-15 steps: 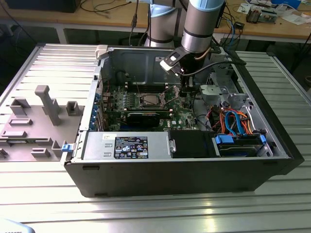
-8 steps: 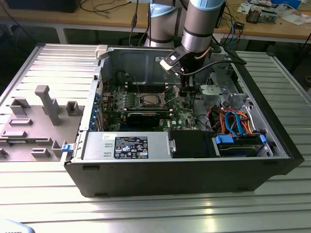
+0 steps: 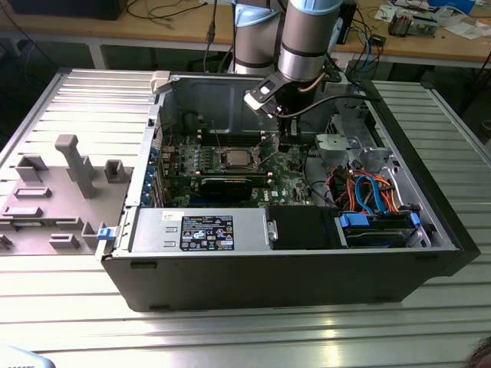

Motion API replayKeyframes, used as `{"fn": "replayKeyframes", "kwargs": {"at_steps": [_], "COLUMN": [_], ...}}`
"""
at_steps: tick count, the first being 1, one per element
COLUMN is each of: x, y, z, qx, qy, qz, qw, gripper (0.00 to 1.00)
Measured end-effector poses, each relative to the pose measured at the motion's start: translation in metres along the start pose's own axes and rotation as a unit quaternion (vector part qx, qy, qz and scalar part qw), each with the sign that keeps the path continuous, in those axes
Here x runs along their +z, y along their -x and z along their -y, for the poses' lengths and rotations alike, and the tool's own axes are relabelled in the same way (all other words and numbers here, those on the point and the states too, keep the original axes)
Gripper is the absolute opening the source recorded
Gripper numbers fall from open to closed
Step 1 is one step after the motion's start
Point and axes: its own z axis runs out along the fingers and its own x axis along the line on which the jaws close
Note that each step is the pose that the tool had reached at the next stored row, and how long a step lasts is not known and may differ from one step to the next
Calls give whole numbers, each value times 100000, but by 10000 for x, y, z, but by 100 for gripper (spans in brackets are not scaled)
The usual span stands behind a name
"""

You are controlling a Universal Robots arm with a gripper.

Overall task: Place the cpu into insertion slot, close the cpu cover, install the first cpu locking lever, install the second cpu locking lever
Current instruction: 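Close the cpu cover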

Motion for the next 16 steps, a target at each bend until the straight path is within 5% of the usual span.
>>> {"fn": "replayKeyframes", "kwargs": {"at_steps": [9, 16], "x": [-3, -141], "y": [1, 3], "z": [67, 78], "qx": [-1, 12], "qy": [12, 176], "qz": [-3, -12], "qw": [100000, 100000], "gripper": [11, 11]}}
